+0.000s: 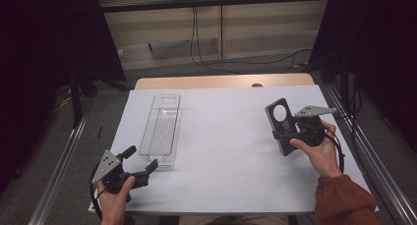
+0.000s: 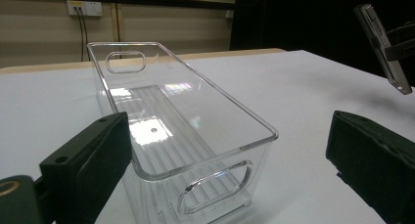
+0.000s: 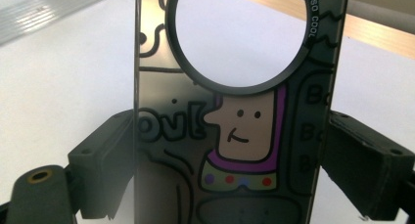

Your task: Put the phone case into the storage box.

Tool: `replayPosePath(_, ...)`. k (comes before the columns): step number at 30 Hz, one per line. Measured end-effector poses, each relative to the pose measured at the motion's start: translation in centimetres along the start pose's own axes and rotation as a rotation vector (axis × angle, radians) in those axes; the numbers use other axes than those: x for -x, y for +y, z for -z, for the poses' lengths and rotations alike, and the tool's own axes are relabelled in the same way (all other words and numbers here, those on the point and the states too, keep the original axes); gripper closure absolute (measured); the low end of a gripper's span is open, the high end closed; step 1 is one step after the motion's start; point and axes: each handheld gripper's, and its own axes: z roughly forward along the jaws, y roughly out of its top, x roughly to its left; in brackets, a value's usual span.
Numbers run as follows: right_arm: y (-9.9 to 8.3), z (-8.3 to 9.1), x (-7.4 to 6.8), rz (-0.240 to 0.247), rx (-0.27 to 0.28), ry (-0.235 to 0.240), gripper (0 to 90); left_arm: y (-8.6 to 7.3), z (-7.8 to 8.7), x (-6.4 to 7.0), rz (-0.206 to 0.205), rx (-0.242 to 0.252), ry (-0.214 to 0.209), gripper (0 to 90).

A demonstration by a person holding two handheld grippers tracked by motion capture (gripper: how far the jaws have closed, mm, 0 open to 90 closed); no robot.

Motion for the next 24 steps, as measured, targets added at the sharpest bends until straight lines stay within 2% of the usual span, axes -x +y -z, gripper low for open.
replayPosePath(5, 0.0, -0.2, -0.4, 0.01, 0.035, 0.001, 11.7, 0.0, 0.0, 0.0, -0.006, -0.004, 0.001, 3.3)
replayPosePath(12, -0.2, -0.6, -1.0, 0.014, 0.063, 0.071, 11.7, 0.1, 0.0, 0.1, -0.005, -0.004, 0.0, 3.3)
replayPosePath(19, -0.5, -0.5, -1.4, 0.007, 0.147, 0.154, 11.7, 0.1, 0.0, 0.1, -0.005, 0.002, -0.003, 3.3)
replayPosePath(20, -0.5, -0.5, -1.5, 0.002, 0.156, 0.161, 11.7, 0.1, 0.0, 0.1, -0.004, 0.005, -0.015, 3.3)
replayPosePath(23, -0.6, -0.5, -1.6, 0.013, 0.177, 0.18, 11.7, 0.2, -0.1, 0.3, 0.001, 0.006, -0.012, 3.3)
replayPosePath(24, -0.6, -0.6, -1.7, 0.011, 0.182, 0.179, 11.7, 0.2, -0.1, 0.2, -0.013, 0.003, -0.025, 3.1)
